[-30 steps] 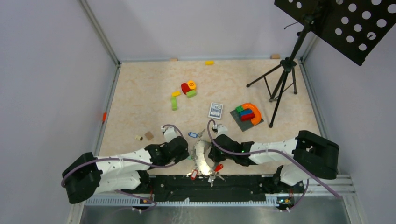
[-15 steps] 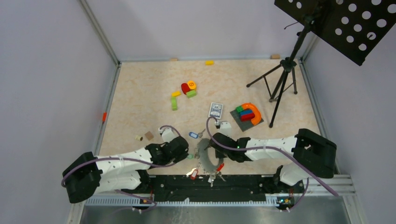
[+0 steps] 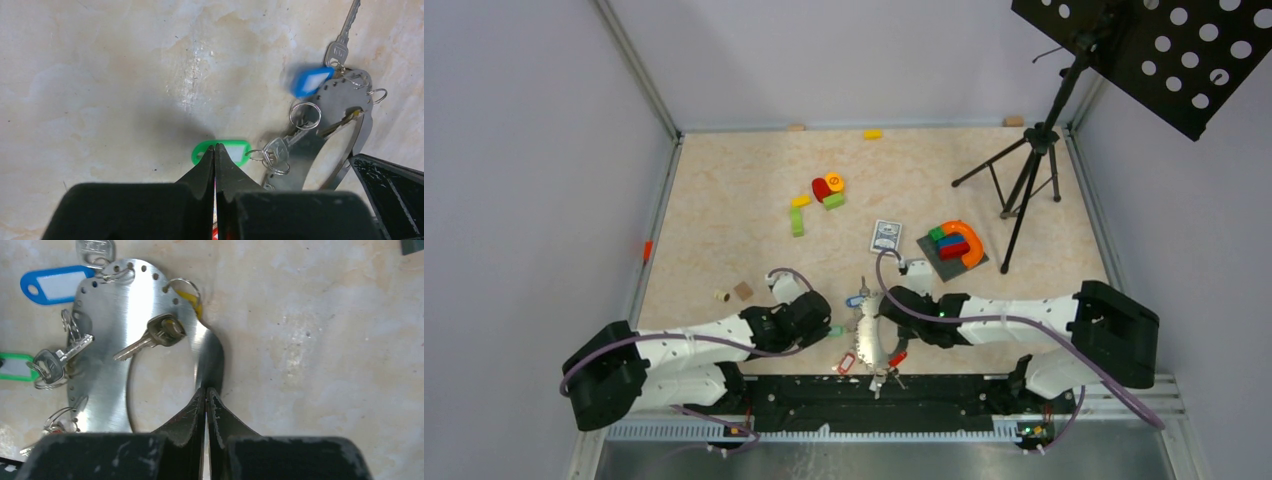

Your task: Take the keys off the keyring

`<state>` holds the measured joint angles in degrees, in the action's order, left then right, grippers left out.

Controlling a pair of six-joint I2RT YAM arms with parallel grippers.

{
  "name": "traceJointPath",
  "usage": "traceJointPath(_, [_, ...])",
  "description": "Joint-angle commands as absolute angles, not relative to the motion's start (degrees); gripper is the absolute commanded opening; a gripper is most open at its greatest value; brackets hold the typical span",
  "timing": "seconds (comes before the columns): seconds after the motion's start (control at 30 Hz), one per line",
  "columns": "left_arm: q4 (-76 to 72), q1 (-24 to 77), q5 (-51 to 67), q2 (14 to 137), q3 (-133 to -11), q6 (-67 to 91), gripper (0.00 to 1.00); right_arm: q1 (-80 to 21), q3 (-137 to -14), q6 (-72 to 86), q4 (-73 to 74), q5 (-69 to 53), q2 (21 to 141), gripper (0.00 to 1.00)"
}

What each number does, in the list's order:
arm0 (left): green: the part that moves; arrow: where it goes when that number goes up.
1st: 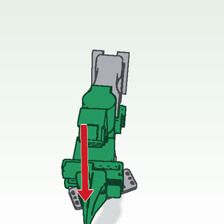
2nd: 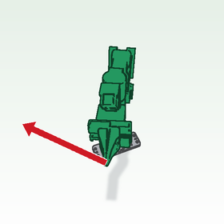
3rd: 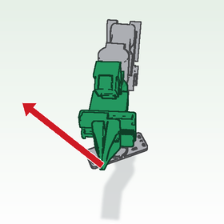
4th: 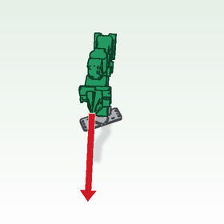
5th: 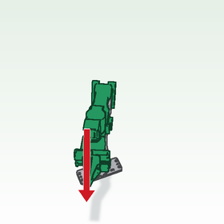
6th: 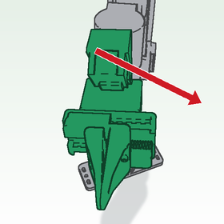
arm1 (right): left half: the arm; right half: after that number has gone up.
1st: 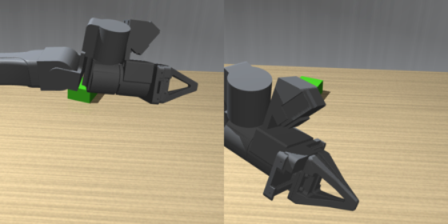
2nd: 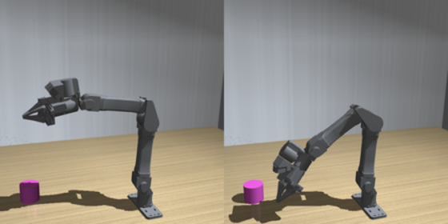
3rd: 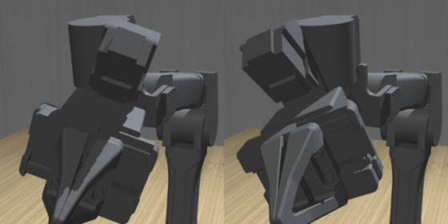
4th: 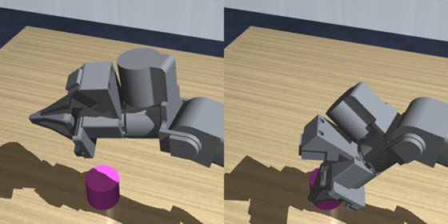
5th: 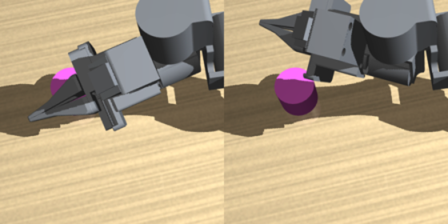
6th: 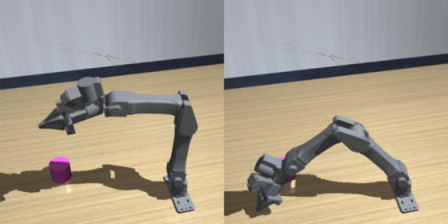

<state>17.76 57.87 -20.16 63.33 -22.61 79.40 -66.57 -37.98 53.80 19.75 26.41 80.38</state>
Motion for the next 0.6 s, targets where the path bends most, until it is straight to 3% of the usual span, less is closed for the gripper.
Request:
traceJointPath(0.0, [26.9, 57.8, -21.4, 65.9, -20.8, 77.6, 0.01, -66.1, -38.1, 51.3, 24.6, 29.0, 76.9, 0.03])
traceJointPath(0.2, [27.3, 57.8, -23.9, 62.8, -23.3, 73.7, 0.08, -66.2, -37.1, 44.6, 18.2, 24.6, 70.2, 0.15])
traceJointPath(0.33, [26.9, 57.8, -25.6, 59.7, -26.0, 68.9, 0.23, -66.1, -34.8, 42.7, 13.0, 22.9, 65.1, 0.24])
traceJointPath(0.57, [23.9, 57.8, -25.8, 57.2, -28.3, 62.6, 0.27, -65.8, -32.7, 50.4, 17.7, 27.4, 62.2, 0.52])
